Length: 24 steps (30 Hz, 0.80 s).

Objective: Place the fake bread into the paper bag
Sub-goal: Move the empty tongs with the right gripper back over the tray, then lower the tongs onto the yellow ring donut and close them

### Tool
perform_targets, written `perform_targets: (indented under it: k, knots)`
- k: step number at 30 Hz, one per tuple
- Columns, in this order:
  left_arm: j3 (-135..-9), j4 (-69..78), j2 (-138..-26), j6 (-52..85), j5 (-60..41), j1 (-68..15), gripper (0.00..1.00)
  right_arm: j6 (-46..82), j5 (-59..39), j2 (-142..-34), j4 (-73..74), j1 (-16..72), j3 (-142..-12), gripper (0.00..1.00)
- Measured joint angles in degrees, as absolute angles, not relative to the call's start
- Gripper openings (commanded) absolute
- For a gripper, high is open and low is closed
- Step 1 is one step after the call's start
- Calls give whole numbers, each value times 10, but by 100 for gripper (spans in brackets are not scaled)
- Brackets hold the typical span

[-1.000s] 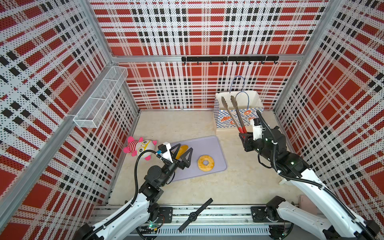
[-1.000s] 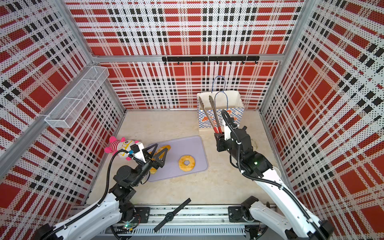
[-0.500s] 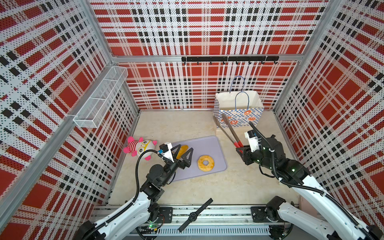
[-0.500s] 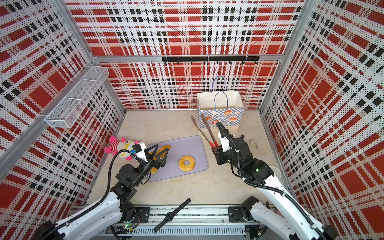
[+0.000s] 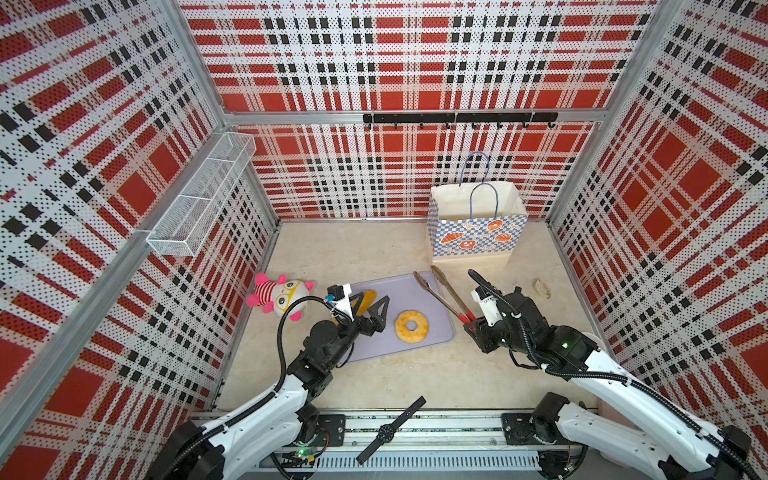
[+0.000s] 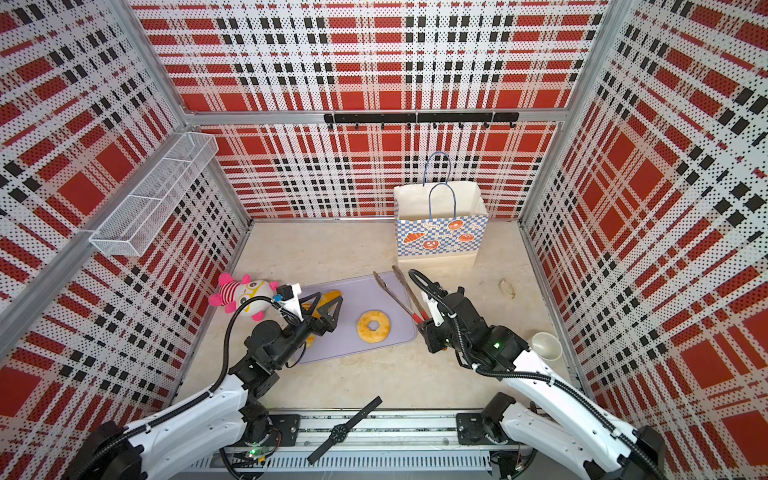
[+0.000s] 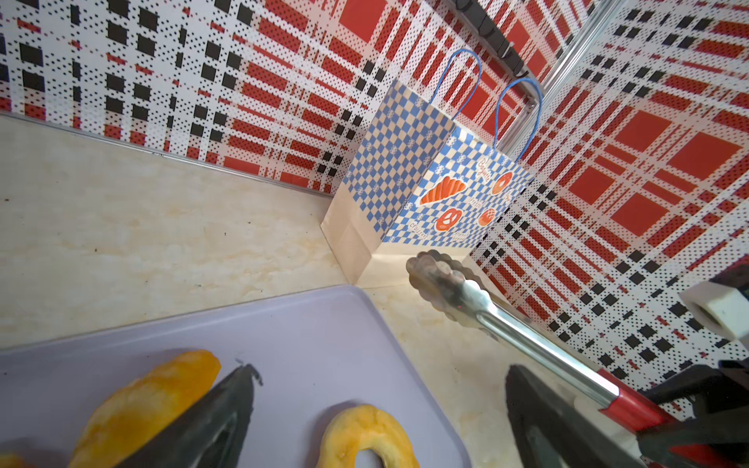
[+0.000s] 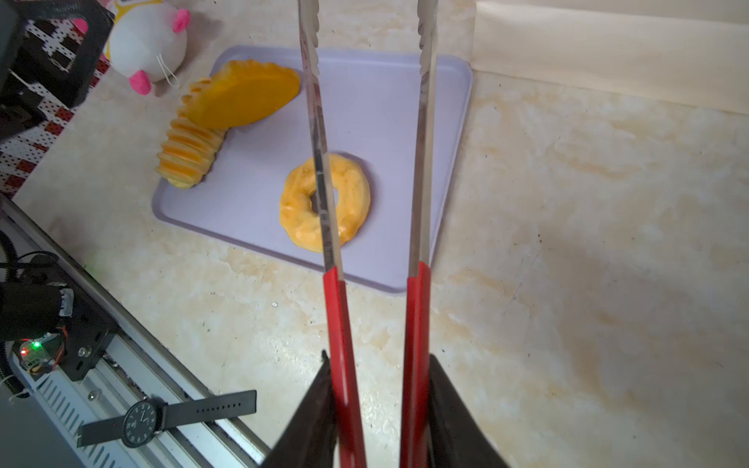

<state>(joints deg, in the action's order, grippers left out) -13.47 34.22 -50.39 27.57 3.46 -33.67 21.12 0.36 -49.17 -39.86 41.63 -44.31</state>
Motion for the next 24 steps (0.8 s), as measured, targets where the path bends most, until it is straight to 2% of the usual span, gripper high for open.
perform_targets:
  k: [9, 15, 24]
  knots:
    - [-176, 303, -576, 317, 16, -342, 99, 252, -30, -489, -479, 431, -444, 35]
    - [-176, 284, -610, 339, 0, -390, 100, 261, -41, -503, -536, 434, -463, 36]
    - [-184, 241, -611, 326, 11, -402, 98, 247, -73, -512, -551, 437, -463, 36]
